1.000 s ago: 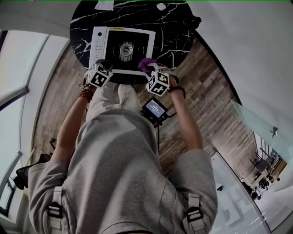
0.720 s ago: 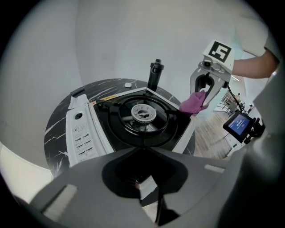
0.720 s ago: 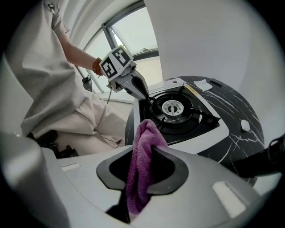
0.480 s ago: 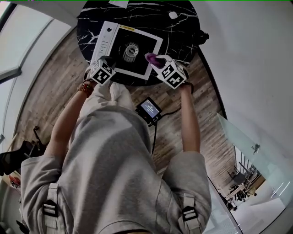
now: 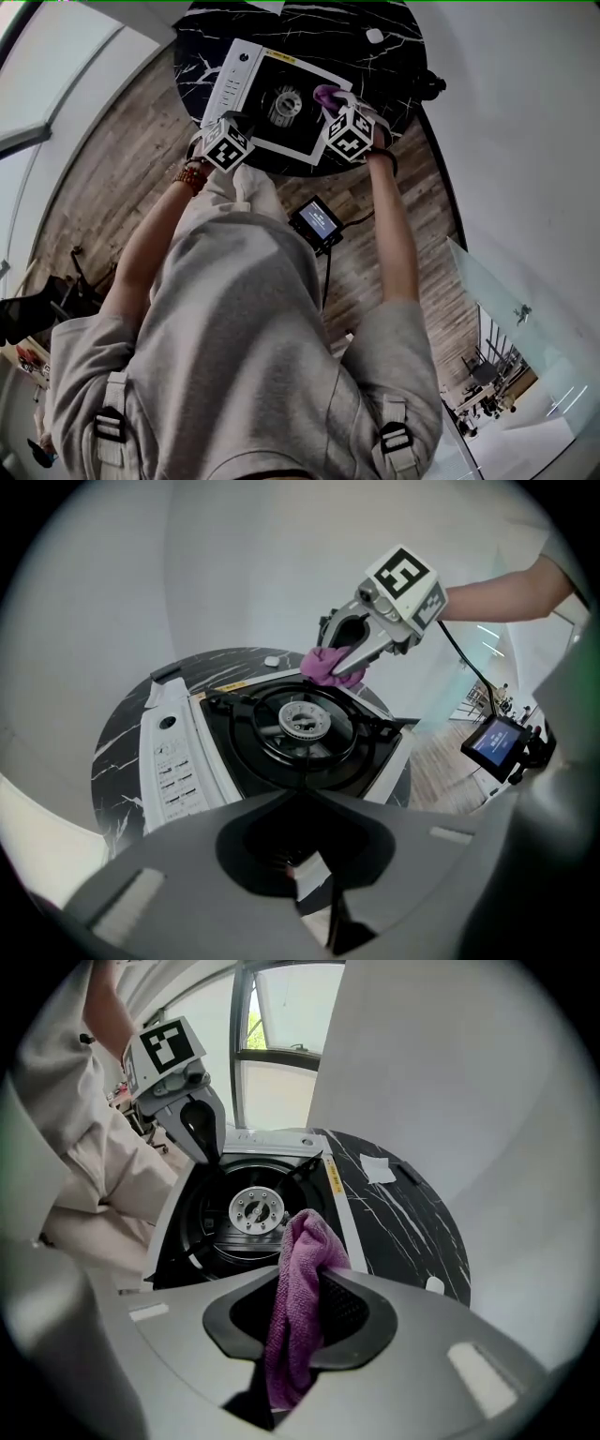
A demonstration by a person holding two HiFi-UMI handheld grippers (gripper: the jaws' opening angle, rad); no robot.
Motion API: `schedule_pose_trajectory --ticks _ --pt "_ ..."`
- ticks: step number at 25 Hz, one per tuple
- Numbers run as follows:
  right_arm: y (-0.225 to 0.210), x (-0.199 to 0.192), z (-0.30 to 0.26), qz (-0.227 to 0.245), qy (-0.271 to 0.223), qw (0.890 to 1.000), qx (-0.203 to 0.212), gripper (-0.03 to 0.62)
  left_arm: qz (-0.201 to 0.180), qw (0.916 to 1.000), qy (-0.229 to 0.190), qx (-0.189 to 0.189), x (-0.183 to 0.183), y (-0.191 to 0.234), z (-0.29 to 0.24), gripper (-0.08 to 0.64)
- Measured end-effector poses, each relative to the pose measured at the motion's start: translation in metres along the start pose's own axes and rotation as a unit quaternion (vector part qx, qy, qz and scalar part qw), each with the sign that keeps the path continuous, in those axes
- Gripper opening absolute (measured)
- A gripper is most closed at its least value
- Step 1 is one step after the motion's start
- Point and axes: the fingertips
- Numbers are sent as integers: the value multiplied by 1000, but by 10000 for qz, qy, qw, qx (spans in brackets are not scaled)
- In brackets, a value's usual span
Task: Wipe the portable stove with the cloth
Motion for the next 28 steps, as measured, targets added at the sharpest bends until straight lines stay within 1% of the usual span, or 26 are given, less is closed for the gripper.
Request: schedule_pose_trajectory --ticks 3,7,14,20,28 --pt "5 -6 -8 179 169 9997 91 95 -51 10000 32 -26 -1 0 0 25" --pt "10 -8 -14 147 220 9995 168 94 -85 9999 58 -25 -1 2 0 25" --pt "17 -10 -16 237 553 9974 397 92 -101 9999 100 -23 0 0 -1 25" --pt "32 -8 -18 358 618 9965 438 91 -80 9999 112 16 0 1 0 25" --pt "37 -8 -17 340 572 9968 438 92 -62 9999 128 7 0 1 -1 25"
Point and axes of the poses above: the fingertips, and each gripper's own axes: z backward along the fingers, y to its left, x out of its top, and after that the axes turned 9 degrees about -z, right-handed
